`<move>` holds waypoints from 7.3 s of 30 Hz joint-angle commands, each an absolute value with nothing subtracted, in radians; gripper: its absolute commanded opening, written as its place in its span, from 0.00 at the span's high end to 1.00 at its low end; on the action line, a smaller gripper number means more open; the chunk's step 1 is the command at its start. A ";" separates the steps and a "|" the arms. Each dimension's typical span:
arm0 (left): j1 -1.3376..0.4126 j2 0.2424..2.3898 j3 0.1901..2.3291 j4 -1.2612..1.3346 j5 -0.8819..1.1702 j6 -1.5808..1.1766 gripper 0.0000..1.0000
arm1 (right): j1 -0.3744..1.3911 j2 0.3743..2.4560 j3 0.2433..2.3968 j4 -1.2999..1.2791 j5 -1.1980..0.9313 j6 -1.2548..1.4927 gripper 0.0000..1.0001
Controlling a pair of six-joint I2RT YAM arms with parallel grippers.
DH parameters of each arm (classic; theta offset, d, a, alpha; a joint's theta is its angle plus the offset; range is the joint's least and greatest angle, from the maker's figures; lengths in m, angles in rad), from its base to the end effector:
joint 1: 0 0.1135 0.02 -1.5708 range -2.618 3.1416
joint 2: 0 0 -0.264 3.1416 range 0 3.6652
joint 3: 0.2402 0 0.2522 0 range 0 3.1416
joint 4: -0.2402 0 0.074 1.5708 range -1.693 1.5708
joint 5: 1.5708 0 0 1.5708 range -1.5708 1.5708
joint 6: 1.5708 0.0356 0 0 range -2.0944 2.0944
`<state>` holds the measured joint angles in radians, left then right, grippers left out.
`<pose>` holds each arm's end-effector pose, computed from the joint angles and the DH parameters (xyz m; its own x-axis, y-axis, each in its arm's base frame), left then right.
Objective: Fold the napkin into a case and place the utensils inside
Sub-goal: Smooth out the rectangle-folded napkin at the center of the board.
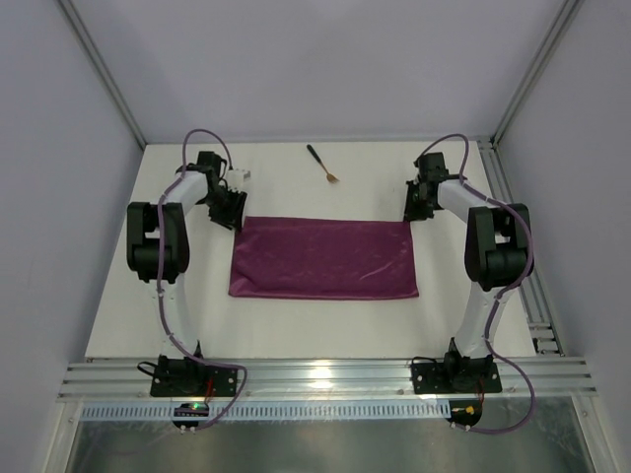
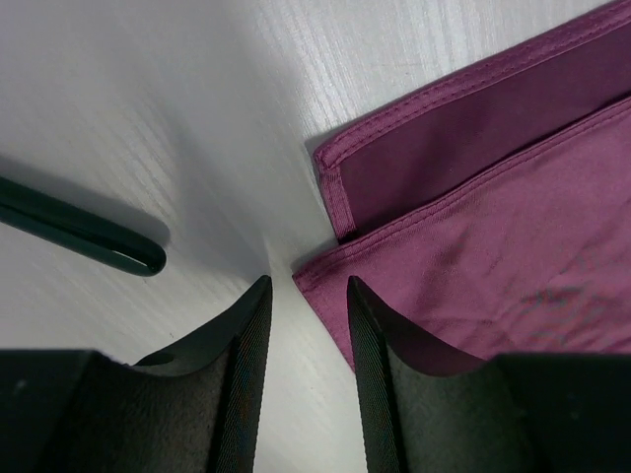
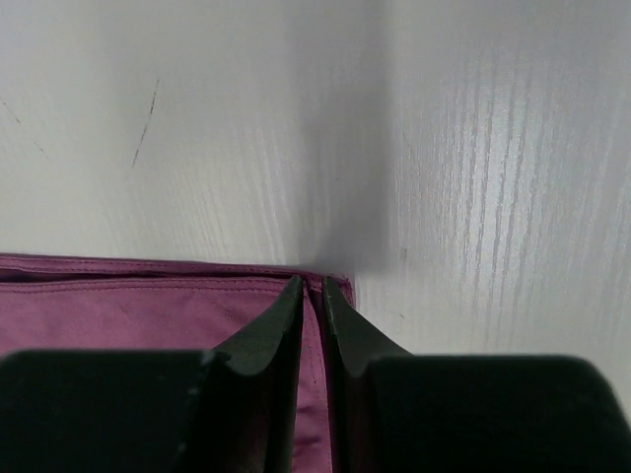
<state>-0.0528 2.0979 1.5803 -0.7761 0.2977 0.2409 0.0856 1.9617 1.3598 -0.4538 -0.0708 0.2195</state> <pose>0.4238 -0.0329 0.1687 -0.9016 0.2761 -0.3330 0.3560 0.9109 -0.2087 0.4087 0.0376 0.1730 -0.8724 0.1431 -0.4674 0.0717 0.9833 0.1673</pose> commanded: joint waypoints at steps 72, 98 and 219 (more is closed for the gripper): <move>-0.067 2.009 1.488 -0.715 0.273 0.236 0.70 | 0.135 1.961 1.391 -0.509 -0.031 0.158 0.96; -0.084 2.094 1.494 -0.700 0.298 0.241 1.00 | 0.141 1.853 1.387 -0.515 -0.054 0.144 0.96; -0.113 2.034 1.585 -0.578 0.247 0.164 1.00 | 0.080 1.851 1.373 -0.425 0.052 0.253 0.96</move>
